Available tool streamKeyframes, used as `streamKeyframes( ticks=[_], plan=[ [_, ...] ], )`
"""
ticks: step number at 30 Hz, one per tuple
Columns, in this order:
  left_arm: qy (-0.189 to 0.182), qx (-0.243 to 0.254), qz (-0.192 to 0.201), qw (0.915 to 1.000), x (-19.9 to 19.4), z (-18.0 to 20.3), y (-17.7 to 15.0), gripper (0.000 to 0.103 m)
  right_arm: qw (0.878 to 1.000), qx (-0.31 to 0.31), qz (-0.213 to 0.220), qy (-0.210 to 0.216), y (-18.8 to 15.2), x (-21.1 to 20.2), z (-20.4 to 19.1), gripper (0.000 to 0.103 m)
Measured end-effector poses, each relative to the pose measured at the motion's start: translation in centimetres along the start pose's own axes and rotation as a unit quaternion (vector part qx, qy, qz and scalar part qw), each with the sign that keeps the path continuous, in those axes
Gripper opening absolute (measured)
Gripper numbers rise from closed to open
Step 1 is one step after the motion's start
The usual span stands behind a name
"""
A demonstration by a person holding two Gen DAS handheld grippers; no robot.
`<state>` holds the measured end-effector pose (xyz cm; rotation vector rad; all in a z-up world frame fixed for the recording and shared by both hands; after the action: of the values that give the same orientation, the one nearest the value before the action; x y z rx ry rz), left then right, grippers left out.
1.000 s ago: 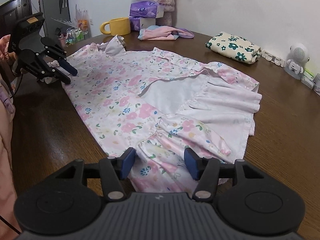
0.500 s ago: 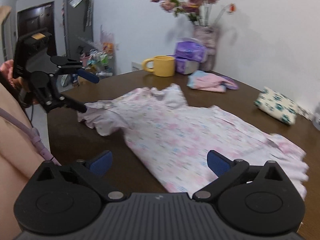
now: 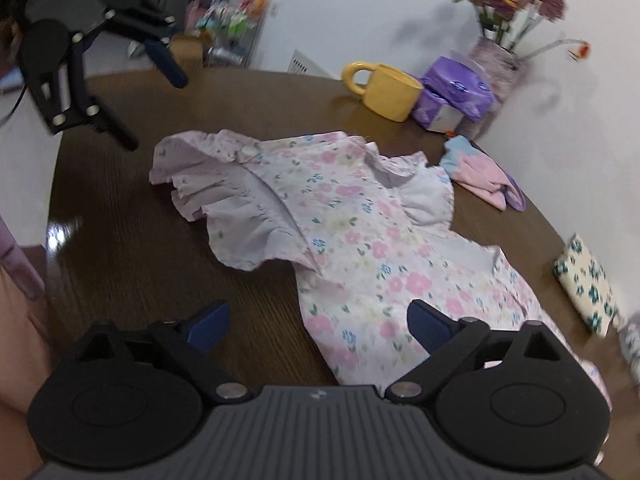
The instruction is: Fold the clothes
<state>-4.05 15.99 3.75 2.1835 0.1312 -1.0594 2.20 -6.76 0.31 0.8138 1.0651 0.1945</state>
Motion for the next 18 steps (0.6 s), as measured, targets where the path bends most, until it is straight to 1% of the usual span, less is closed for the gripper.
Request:
streamKeyframes(
  ticks=[2,3,4,5,8,10,12,14,16,18],
  plan=[
    [-0.001,0.042,-0.002,0.9991,0.8,-0.1,0.0,0.061,1.000,-0.021,-0.009,0.000,0.4,0.6,-0.6,0.085],
    [-0.001,0.062,-0.001,0.9981,1.2,-0.1,0.0,0.061,0.999,-0.032,-0.014,0.001,0.6,0.9,-0.8,0.083],
    [-0.001,0.087,0.004,0.9962,1.4,0.0,0.0,0.061,0.999,-0.042,-0.019,0.003,0.8,1.2,-1.1,0.077],
    [-0.002,0.114,0.010,0.9934,1.6,0.2,0.1,0.061,0.998,-0.053,-0.024,0.005,0.9,1.5,-1.4,0.073],
    [-0.015,0.186,0.017,0.9824,2.2,0.6,0.3,0.061,0.996,-0.081,-0.023,0.008,1.5,2.0,-2.1,0.071],
    [-0.033,0.232,0.032,0.9717,2.3,0.9,0.5,0.061,0.995,-0.098,-0.023,0.010,2.0,2.2,-2.5,0.069],
    [-0.047,0.271,0.048,0.9602,2.4,1.3,0.7,0.061,0.994,-0.105,-0.026,0.013,2.4,2.5,-2.8,0.065],
    [-0.056,0.297,0.061,0.9512,2.6,1.6,0.9,0.061,0.994,-0.104,-0.029,0.017,2.7,2.8,-2.9,0.057],
    [-0.068,0.319,0.070,0.9427,2.9,1.9,1.2,0.060,0.994,-0.101,-0.031,0.019,2.9,2.9,-2.9,0.055],
    [-0.083,0.319,0.075,0.9411,3.3,1.6,1.5,0.054,0.994,-0.098,-0.035,0.021,3.0,3.0,-2.9,0.049]
  ],
)
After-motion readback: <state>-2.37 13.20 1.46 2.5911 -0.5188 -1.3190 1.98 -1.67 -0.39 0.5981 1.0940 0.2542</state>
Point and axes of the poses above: each gripper's, at about its wrist camera, not at the fingertips, and x roughly the way its jaws point, z to its right, y to its top, the point moved 3 cm from there along x, roughly the way its jaws point, and after that the axes turned 10 degrees about x, right-handed, at the moved point
